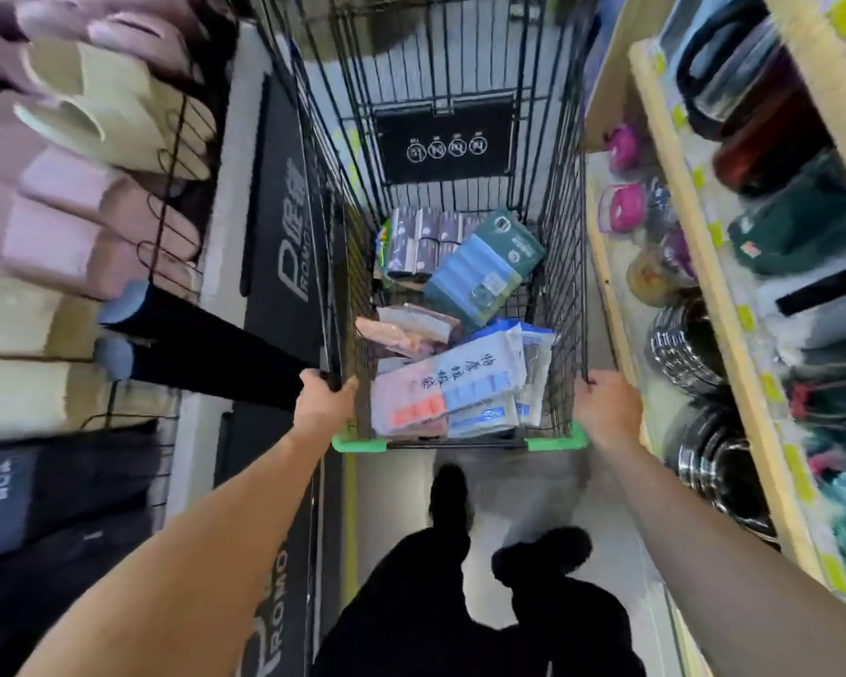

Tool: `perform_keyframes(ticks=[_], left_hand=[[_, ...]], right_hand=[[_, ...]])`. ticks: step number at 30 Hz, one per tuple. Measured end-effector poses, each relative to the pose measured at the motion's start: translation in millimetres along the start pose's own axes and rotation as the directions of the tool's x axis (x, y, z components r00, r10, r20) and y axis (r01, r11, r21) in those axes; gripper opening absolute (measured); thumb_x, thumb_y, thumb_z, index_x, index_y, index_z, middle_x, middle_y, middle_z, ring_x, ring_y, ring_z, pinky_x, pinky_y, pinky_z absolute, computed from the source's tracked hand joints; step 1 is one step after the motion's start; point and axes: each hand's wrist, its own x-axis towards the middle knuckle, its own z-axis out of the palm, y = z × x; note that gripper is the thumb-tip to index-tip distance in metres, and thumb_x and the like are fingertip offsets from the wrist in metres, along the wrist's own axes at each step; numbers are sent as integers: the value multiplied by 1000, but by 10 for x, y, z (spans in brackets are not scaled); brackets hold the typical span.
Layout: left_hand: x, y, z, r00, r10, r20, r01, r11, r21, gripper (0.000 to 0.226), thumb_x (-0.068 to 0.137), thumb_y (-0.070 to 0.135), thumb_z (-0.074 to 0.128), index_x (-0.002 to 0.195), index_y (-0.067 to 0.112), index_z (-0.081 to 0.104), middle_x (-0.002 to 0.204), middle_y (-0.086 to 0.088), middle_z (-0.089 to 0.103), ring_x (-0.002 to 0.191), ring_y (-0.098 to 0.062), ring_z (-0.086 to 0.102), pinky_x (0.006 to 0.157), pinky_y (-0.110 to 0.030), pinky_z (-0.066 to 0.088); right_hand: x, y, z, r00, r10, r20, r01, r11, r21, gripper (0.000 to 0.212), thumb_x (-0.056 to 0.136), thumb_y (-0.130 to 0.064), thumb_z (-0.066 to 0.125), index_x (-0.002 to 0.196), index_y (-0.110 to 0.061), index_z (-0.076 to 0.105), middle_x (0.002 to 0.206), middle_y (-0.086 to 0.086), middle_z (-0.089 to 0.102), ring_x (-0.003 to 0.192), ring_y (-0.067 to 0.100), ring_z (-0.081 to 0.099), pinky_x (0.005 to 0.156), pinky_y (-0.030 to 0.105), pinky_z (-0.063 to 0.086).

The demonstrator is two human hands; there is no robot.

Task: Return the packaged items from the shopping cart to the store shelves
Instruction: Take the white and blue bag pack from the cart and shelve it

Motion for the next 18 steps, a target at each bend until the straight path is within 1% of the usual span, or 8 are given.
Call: perform_keyframes(ticks=[1,3,6,9,11,13,16,18], left_hand=[[42,-65,0,998,35,55,-35,999,1,37,97,30,58,124,7,47,115,-13,58,114,-36,58,90,-36,45],[167,-225,29,996,85,29,-84,996,-35,11,100,21,49,104,14,56,105,-12,66,102,-31,64,82,-33,47],[291,-386,106,994,110,-20,-112,989,-99,28,100,10,41,78,22,53,92,-11,72,91,-30,71,88,-40,57],[260,-525,190,995,104,-8,-104,983,-153,32,98,4,38,74,19,52,94,-15,71,87,-31,72,90,-46,58],[182,-655,251,994,105,8,-101,974,-201,34,97,-2,37,74,18,51,93,-16,68,84,-31,70,92,-48,57],[89,-837,324,995,101,-4,-100,972,-211,33,96,-4,38,74,18,51,92,-15,67,86,-32,71,93,-49,56],[-222,-1138,447,996,86,-1,-84,977,-196,33,96,-4,39,75,17,51,95,-19,69,86,-32,71,93,-48,57],[-487,-1332,529,996,91,-2,-90,977,-193,32,95,-5,38,76,16,52,96,-18,70,81,-27,69,92,-47,57]], right_hand=[[6,-16,-11,1000,17,-26,-17,1000,-16,24,97,-15,56,75,-9,63,78,17,63,73,33,64,58,25,43],[62,-8,9,998,-21,-58,15,996,-93,22,95,-16,59,78,-6,67,82,19,68,76,34,66,56,26,40],[72,107,-5,991,-125,-51,111,970,-217,24,92,-25,64,79,-7,71,88,20,72,89,39,68,73,36,51],[-8,276,-15,989,-144,-32,134,967,-217,26,92,-26,64,74,-10,70,77,16,70,79,35,67,66,31,48],[-74,413,-33,986,-167,-29,157,965,-209,32,93,-25,64,62,-15,60,64,9,61,67,30,64,57,23,39],[-178,600,-51,982,-188,-16,180,959,-217,38,93,-24,65,58,-16,55,56,3,56,58,24,58,57,21,39],[-419,924,-80,986,-167,-9,161,960,-228,31,92,-23,67,63,-12,62,61,4,62,57,21,57,61,26,47],[-628,1155,-88,986,-167,-6,161,955,-248,31,92,-23,66,65,-10,61,63,5,61,59,21,59,57,27,45]])
